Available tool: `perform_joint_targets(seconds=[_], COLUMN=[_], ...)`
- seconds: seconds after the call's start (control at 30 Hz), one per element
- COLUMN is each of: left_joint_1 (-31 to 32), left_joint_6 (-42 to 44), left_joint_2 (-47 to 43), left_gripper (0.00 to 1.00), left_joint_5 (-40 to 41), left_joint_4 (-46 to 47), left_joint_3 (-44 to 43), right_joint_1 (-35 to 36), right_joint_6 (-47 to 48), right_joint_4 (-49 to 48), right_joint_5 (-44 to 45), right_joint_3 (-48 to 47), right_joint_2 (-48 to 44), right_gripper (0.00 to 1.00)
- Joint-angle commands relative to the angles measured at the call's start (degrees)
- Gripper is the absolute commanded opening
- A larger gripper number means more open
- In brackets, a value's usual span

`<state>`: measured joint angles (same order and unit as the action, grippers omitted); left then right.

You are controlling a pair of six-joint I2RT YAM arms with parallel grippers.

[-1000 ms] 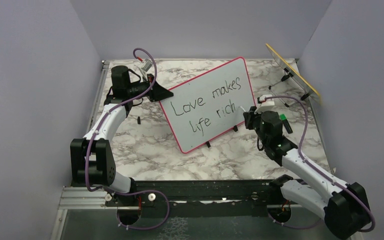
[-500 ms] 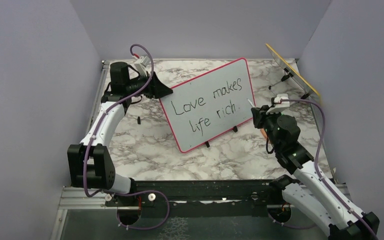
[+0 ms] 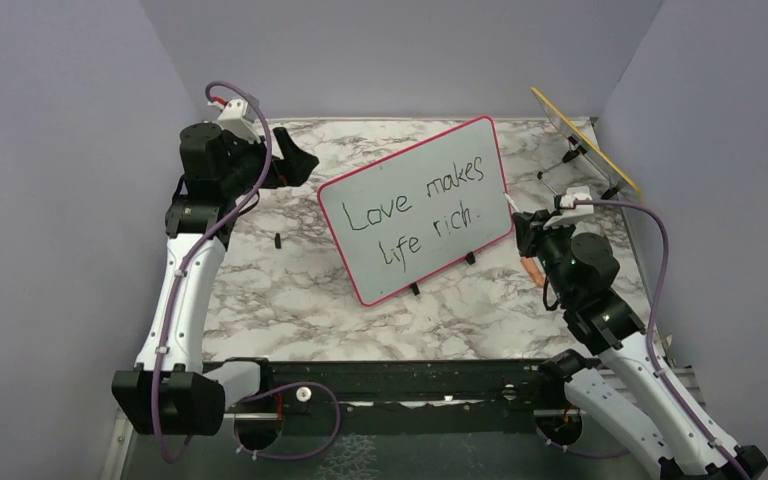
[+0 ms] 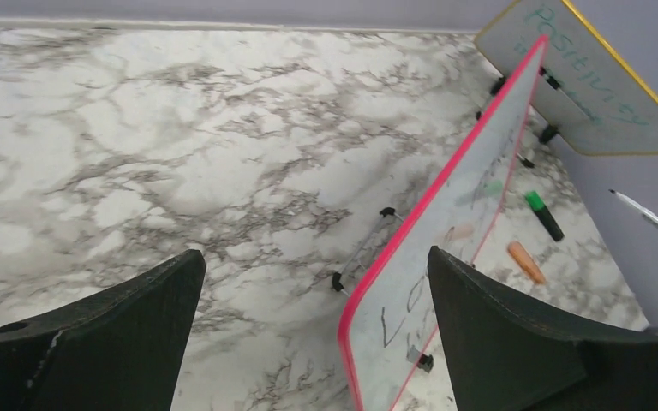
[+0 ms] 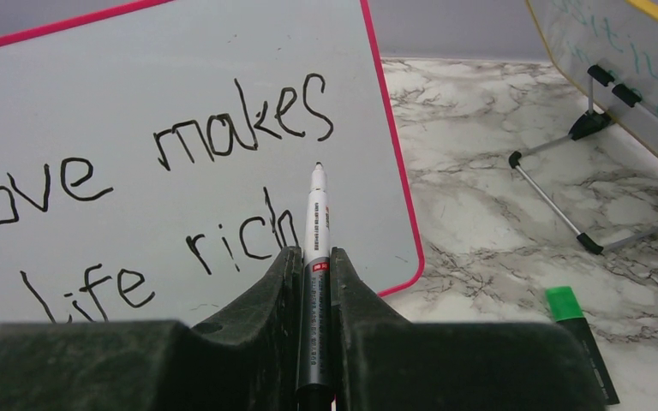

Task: Write a sentence on the whiteboard
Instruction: Write a sentence on the whiteboard, then pick up the pen cap from the center of the board.

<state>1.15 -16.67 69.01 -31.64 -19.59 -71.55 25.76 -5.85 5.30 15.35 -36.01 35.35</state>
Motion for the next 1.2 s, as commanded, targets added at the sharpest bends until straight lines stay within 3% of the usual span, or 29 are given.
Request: perform_joint_targets(seconds=[0.0, 0.27, 0.63, 0.83, 1.03, 1.17], left_joint_1=[-0.6, -3.5, -3.8, -2.6, -1.4, -1.2], left_joint_6=[-0.9, -3.1, -3.7, -3.1, -1.6, -1.0], left_joint_2=[-4.2, -1.8, 12.3, 21.0, 28.7, 31.8], left_gripper=[0.99, 0.97, 0.87, 0.76, 0.55, 0.48], left_joint_5=[17.2, 33.0, 37.2, 37.0, 36.3, 36.6], left_joint_4=[-4.7, -10.0, -10.1, -10.2, -11.4, -11.7], left_joint_3=[3.1, 8.7, 13.2, 10.7, 7.0, 5.2], right_joint_1=[-0.3, -0.3, -0.3, -0.3, -0.3, -0.3], right_joint_6=[1.7, 2.0, 1.2, 0.8, 0.9, 1.1], right_joint_4=[2.5, 2.8, 2.7, 1.9, 2.1, 2.1], right_joint_5=[0.4, 0.8, 1.0, 1.0, 1.7, 1.9], right_joint_3=[-1.7, -1.6, -0.5, 0.1, 0.1, 0.1], right_joint_2=[-1.3, -3.2, -5.7, -5.6, -5.9, -5.6], right_gripper=[0.01, 0.01, 0.01, 0.01, 0.01, 0.01])
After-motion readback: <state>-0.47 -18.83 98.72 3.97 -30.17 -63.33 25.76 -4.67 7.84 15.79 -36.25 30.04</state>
